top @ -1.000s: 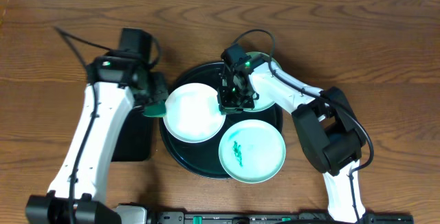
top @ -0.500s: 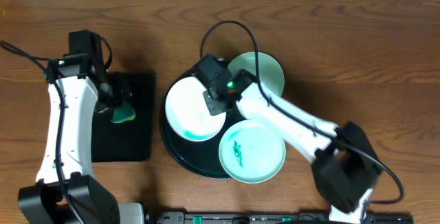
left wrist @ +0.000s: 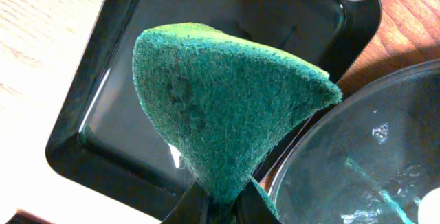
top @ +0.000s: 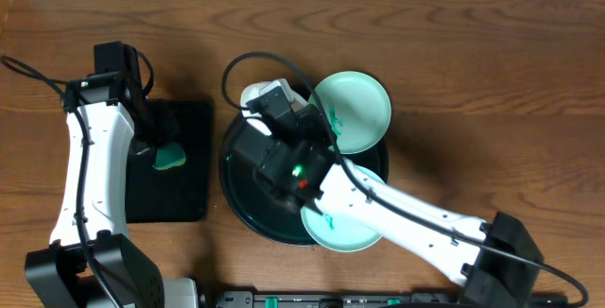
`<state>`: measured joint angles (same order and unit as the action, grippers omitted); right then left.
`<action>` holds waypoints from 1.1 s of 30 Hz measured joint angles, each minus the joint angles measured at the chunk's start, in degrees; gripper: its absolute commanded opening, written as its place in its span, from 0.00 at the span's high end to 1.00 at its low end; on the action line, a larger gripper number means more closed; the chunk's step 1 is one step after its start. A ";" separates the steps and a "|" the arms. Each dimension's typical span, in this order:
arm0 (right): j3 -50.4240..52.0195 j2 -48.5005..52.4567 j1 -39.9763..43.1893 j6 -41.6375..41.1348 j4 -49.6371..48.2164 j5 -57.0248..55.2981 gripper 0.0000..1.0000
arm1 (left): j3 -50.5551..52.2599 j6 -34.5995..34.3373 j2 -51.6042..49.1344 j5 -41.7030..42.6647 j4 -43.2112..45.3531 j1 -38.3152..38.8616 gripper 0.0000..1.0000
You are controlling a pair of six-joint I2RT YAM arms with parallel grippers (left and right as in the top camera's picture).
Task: Clean dirty plates on tray and stack at the side
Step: 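Lift the white plate off the round tray with the right gripper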
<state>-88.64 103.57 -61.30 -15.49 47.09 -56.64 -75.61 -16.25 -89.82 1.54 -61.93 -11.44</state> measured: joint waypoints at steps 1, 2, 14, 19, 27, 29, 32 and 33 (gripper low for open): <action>0.00 -0.42 -0.68 0.26 -0.15 -2.78 0.99 | 0.00 0.02 0.00 0.00 0.00 0.00 0.93; 0.00 -0.76 -1.29 0.48 -0.28 -5.46 0.99 | 0.00 0.02 0.00 0.00 0.00 0.00 0.92; 0.00 -5.33 -4.33 5.70 -3.98 -20.33 0.99 | 0.00 0.02 0.00 0.00 0.04 0.00 0.93; 0.00 -5.92 -4.42 6.21 -3.98 -18.95 0.99 | 0.00 0.02 0.00 0.00 0.04 0.00 0.93; 0.00 -5.92 -3.37 5.84 0.68 -3.48 0.99 | 0.00 0.02 0.00 0.00 0.00 0.00 0.93; 0.00 -5.92 -1.99 4.85 1.77 2.56 0.99 | 0.00 0.02 0.00 0.00 0.00 0.00 0.93; 0.02 -5.92 1.81 2.82 2.80 13.35 0.99 | 0.00 0.02 0.00 0.00 0.00 0.00 0.93; 0.02 -5.92 3.13 2.21 2.99 16.63 0.99 | 0.00 0.02 0.00 0.00 0.02 0.00 0.93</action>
<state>-88.62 97.65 -58.17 -13.28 50.09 -40.01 -75.61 -16.23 -89.82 1.54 -61.91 -11.44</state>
